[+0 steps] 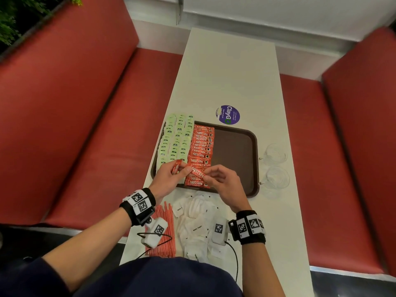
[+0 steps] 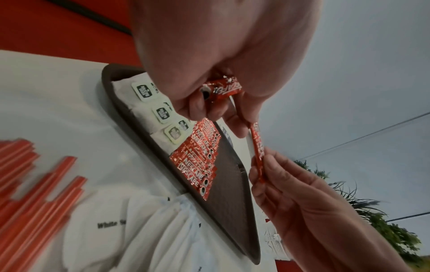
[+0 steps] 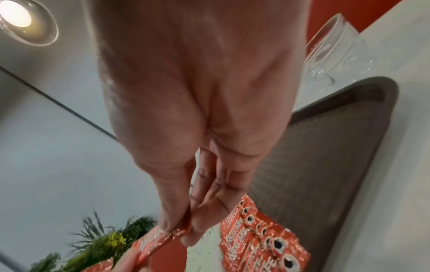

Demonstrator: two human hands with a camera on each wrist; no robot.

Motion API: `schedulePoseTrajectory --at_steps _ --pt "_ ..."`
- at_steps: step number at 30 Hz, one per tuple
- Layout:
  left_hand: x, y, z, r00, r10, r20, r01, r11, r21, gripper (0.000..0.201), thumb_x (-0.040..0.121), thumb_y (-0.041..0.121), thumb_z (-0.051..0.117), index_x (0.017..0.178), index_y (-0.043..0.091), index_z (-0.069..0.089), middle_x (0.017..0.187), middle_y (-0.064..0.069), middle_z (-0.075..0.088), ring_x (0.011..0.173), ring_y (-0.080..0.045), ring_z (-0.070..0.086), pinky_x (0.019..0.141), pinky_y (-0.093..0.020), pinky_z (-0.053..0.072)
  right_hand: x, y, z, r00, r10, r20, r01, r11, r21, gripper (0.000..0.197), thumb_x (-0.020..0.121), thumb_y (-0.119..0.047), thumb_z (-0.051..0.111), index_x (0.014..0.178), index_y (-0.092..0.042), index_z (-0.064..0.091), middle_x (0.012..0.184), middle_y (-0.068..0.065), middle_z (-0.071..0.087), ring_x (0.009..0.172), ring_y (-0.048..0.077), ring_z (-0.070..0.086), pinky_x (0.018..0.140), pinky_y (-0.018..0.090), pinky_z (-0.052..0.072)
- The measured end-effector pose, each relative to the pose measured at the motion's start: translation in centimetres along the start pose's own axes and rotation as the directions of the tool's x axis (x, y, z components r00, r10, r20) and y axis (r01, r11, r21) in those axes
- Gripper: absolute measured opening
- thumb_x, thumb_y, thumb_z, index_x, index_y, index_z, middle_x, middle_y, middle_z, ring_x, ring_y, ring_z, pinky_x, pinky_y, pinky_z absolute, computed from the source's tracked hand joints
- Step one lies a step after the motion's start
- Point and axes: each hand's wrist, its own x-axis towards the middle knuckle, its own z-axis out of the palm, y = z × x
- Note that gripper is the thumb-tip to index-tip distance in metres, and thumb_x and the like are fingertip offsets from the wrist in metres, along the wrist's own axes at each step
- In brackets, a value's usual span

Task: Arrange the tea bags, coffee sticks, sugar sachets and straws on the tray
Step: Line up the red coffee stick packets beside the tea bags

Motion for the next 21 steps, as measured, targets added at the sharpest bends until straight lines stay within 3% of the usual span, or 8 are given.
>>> schedulePoseTrajectory --at_steps 3,6,8,10,14,17,21 --pt "0.1 -0.9 0.1 1.000 -0.013 -0.016 0.015 0.996 0.092 0.012 0.102 0.031 0.074 0.101 0.018 0.076 0.097 0.000 0.081 0.100 -0.012 0.075 0.091 -0.027 0.054 0.4 1.1 0.2 0.999 -0.037 -0.034 0.032 0.987 -0.156 0.011 0.096 -0.019 0.083 0.105 -0.025 0.079 0.098 -0.009 0.079 0.098 0.009 0.076 0.091 0.033 0.065" --pt "0.4 -1.7 0.0 0.995 0.043 -0.088 -0.015 0.956 0.293 0.003 0.101 0.025 0.074 0.098 0.024 0.075 0.101 0.009 0.078 0.094 -0.001 0.068 0.081 -0.023 0.050 0.9 2.5 0.4 0.994 -0.095 -0.060 0.068 0.933 -0.353 0.010 0.098 -0.017 0.081 0.104 -0.025 0.079 0.093 -0.017 0.076 0.089 -0.001 0.071 0.081 0.012 0.054" --pt "0.6 -2.4 -0.2 0.992 0.091 -0.090 -0.050 0.920 0.388 0.006 0.099 0.023 0.075 0.096 0.028 0.074 0.098 0.013 0.076 0.092 -0.001 0.067 0.077 -0.024 0.048 1.1 3.5 0.5 0.994 -0.098 -0.048 0.067 0.897 -0.437 0.010 0.098 -0.014 0.080 0.103 -0.022 0.080 0.091 -0.022 0.071 0.088 -0.008 0.067 0.079 0.007 0.047" --pt "0.7 -3.2 -0.4 0.989 0.145 -0.032 -0.111 0.867 0.487 0.009 0.098 0.023 0.077 0.094 0.031 0.075 0.094 0.014 0.074 0.091 -0.003 0.067 0.080 -0.029 0.051 1.3 4.3 0.9 0.995 -0.099 -0.022 0.074 0.854 -0.515 0.012 0.096 -0.012 0.080 0.101 -0.023 0.081 0.091 -0.023 0.063 0.085 -0.006 0.062 0.080 0.009 0.043" --pt "0.7 -4.1 -0.1 0.973 0.196 0.122 -0.227 0.724 0.652 0.007 0.101 0.030 0.074 0.107 0.029 0.079 0.102 0.013 0.069 0.097 -0.009 0.064 0.088 -0.034 0.053 1.8 5.3 2.0 0.998 -0.051 0.028 0.058 0.812 -0.581 0.016 0.097 -0.015 0.078 0.104 -0.028 0.084 0.106 -0.005 0.064 0.095 0.011 0.062 0.090 0.031 0.053" --pt "1.0 -4.6 0.5 0.962 0.177 0.210 -0.274 0.580 0.767 0.018 0.105 0.033 0.067 0.119 0.028 0.077 0.112 0.008 0.069 0.103 -0.019 0.061 0.089 -0.040 0.053 2.1 5.5 2.7 0.998 -0.053 0.030 0.060 0.808 -0.586 0.016 0.102 -0.019 0.073 0.109 -0.027 0.085 0.109 -0.001 0.067 0.099 0.017 0.066 0.091 0.036 0.056" --pt "1.5 -4.7 1.1 0.958 0.180 0.226 -0.285 0.469 0.836 0.023 0.106 0.033 0.064 0.125 0.027 0.075 0.117 0.006 0.069 0.104 -0.024 0.059 0.087 -0.040 0.052 2.4 5.7 3.1 0.997 -0.079 -0.002 0.060 0.773 -0.632 0.017 0.104 -0.020 0.068 0.114 -0.024 0.082 0.110 0.002 0.068 0.103 0.021 0.064 0.089 0.039 0.055"
